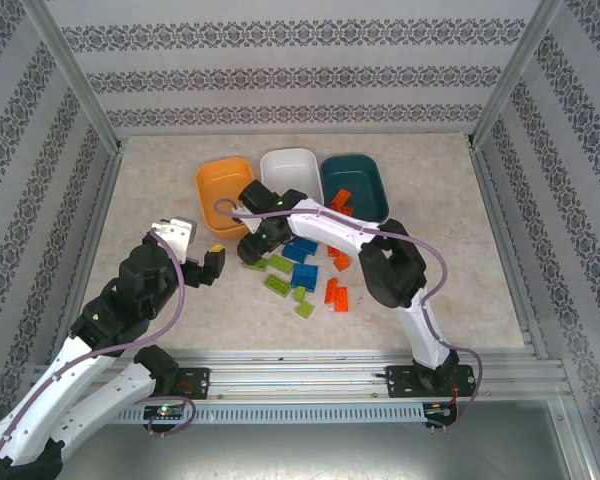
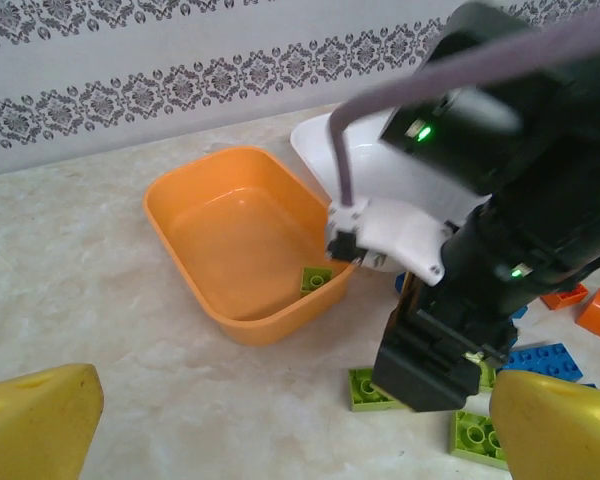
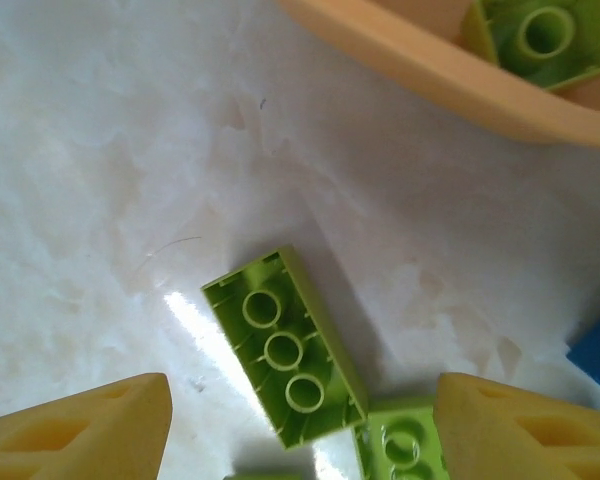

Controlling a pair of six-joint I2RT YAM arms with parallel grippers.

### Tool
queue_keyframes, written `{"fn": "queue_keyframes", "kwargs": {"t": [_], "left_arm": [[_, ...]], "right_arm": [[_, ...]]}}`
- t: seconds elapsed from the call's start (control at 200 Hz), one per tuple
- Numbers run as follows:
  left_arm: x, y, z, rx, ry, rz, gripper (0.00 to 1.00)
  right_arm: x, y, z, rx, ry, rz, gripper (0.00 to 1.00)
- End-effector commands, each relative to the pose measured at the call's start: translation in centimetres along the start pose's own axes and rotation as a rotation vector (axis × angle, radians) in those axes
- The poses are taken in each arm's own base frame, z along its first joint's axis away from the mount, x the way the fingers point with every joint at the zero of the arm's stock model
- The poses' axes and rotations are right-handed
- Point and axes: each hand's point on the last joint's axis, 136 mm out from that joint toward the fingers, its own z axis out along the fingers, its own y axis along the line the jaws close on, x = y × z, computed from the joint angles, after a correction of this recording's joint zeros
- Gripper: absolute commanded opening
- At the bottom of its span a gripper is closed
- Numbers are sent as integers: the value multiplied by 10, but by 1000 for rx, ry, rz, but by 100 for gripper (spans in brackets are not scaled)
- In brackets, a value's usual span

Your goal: Sort the legos into containers by color

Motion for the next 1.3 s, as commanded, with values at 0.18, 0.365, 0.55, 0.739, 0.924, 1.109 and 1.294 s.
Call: {"fn": "queue_keyframes", "kwargs": {"t": [0.18,0.365,0.55,0.739,0.924,1.109,1.294], "left_arm": [[-5,-5,2,22,-27,-7,100],[-4,-4,3,18,-20,-3,100],[-2,-5,6,16,-7,1,100],[-1,-5,7,17,0,3,100],[-1,-5,7,14,0,3,100],[-1,-4,7,13,-1,3,100],[-1,-4,7,12,0,1,100]], "right_arm": [[6,-12,21,109,77,-93,73],[7,-9,31,85,88,-94,73],[11,-4,41,63,104,-82,71],[17,-2,49,41,111,-66,66],[24,4,54,15,120,-60,62],[31,8,60,11,135,-59,61],[37,11,61,-1,145,-57,63]]}}
